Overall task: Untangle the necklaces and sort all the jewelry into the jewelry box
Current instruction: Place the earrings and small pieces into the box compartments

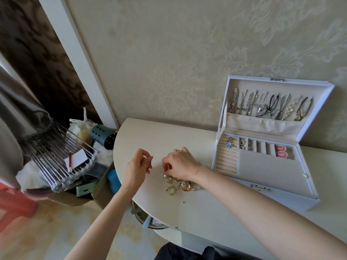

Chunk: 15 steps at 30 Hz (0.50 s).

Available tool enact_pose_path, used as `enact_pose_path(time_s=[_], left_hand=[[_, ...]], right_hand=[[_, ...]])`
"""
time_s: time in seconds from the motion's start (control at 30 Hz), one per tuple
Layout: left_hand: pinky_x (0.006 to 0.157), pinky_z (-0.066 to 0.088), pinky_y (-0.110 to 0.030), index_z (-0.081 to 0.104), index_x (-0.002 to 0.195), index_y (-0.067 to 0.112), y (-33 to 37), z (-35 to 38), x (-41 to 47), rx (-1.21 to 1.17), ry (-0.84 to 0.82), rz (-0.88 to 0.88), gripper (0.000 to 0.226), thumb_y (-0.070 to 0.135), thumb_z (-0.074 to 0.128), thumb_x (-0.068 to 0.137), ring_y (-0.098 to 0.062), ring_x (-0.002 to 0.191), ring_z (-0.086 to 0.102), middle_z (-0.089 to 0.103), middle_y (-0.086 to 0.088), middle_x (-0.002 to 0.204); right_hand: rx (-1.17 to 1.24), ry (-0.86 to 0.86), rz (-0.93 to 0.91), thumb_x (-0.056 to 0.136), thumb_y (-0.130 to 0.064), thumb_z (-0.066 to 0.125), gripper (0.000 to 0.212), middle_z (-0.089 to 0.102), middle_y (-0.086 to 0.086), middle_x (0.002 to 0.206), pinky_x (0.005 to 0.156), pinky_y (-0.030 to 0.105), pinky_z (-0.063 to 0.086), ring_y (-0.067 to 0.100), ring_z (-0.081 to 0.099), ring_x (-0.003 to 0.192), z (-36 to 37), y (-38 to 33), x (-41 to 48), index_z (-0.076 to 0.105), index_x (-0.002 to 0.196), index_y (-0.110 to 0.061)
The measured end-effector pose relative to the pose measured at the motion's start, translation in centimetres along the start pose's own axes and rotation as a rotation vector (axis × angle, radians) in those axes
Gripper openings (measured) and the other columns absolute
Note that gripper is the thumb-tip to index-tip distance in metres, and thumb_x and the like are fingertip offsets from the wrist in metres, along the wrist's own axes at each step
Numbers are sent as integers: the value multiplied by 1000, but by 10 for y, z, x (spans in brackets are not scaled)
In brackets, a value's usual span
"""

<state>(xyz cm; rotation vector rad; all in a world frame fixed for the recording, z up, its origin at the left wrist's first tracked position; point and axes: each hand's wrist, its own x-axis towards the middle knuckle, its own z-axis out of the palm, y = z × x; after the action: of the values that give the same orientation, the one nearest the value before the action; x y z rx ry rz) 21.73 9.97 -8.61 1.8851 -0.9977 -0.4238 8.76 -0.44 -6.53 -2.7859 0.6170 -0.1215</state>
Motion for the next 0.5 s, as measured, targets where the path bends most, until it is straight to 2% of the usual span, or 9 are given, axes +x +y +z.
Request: enact_pose_path(time_s=[0.2, 0.33, 0.5], left_hand=[[54, 44, -14, 56, 89, 4, -2, 3, 0, 17, -40, -6, 10, 10, 51, 95, -14, 58, 54, 61, -5, 70], [56, 45, -12, 57, 89, 9, -1, 3, 1, 27, -26, 8, 6, 9, 53, 94, -10, 61, 58, 63, -2, 74], [61, 46, -9, 58, 94, 11, -4, 4, 1, 27, -12, 18, 10, 3, 59, 89, -8, 74, 62, 65, -3, 85]], right_hand=[[-25, -37, -4, 85, -17, 59, 10, 65, 0, 98, 87, 36, 29, 19, 52, 103, 0, 1, 0, 68, 87, -18], [-29, -67, 4, 86, -17, 56, 11, 66, 1, 98, 88, 35, 28, 20, 51, 103, 2, 1, 2, 67, 88, -16], [120, -56, 70, 86, -5, 51, 21, 63, -10, 89, 89, 33, 29, 17, 52, 100, -3, 4, 0, 65, 92, -20]])
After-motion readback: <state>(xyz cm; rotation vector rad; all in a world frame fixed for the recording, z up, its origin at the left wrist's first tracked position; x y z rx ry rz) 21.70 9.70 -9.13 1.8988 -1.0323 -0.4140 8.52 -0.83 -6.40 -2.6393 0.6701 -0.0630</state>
